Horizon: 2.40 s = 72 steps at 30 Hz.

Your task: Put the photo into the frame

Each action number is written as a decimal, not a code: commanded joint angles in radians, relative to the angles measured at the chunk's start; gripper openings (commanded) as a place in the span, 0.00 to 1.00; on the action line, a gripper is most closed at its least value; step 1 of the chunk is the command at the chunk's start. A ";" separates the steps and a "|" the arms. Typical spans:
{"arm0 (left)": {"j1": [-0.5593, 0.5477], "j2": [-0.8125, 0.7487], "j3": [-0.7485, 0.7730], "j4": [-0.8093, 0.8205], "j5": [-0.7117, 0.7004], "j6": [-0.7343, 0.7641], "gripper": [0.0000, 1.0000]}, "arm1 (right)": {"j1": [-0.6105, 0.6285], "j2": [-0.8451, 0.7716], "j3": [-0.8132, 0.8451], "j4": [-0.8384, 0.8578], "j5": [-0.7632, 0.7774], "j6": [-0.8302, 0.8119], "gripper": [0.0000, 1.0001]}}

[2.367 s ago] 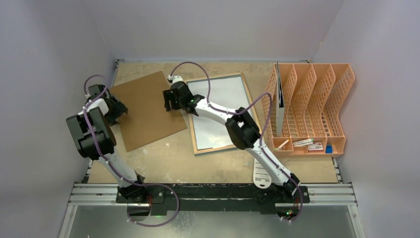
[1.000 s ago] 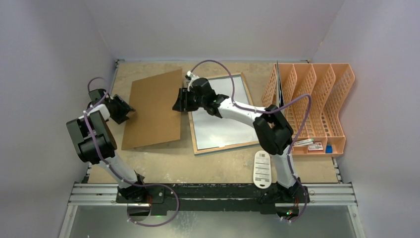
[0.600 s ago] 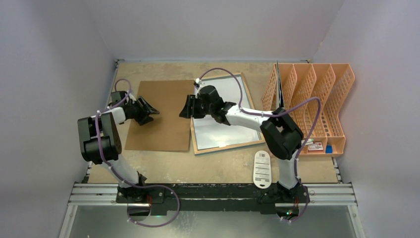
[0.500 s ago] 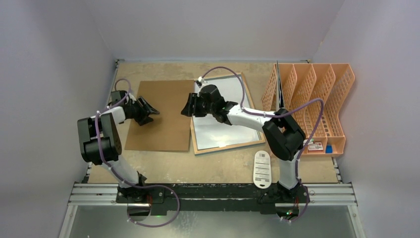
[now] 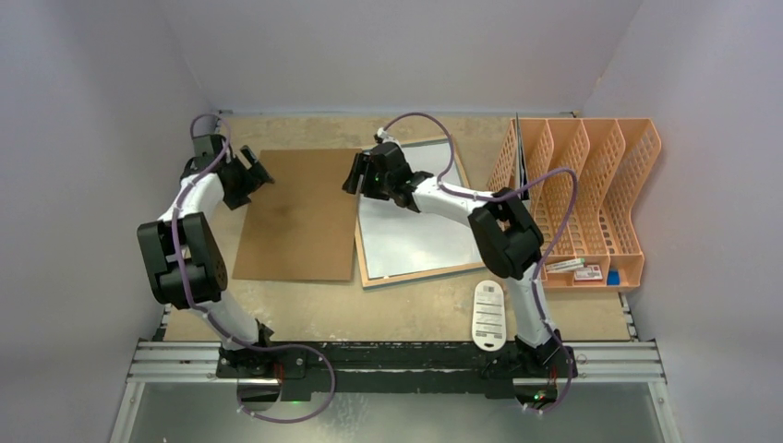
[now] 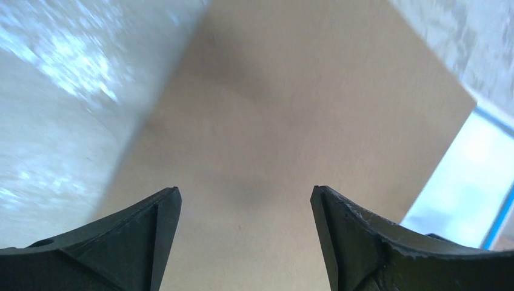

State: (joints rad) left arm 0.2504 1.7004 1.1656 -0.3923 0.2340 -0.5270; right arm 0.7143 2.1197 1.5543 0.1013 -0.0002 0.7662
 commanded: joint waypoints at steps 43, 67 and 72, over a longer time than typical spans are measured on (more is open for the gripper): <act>0.138 0.308 -0.005 0.170 0.246 -0.057 0.57 | -0.069 -0.007 -0.066 0.553 -0.523 0.203 0.54; 0.138 0.258 -0.137 0.309 0.288 -0.223 0.54 | 0.014 0.047 0.167 0.116 -0.479 0.226 0.75; 0.137 0.241 -0.171 0.335 0.295 -0.259 0.53 | 0.034 0.054 0.156 0.165 -0.502 0.241 0.65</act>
State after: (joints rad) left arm 0.4110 1.9255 1.0611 0.0441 0.5064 -0.7464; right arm 0.7151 2.1605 1.6791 0.2440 -0.4427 0.9882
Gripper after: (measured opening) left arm 0.537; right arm 0.681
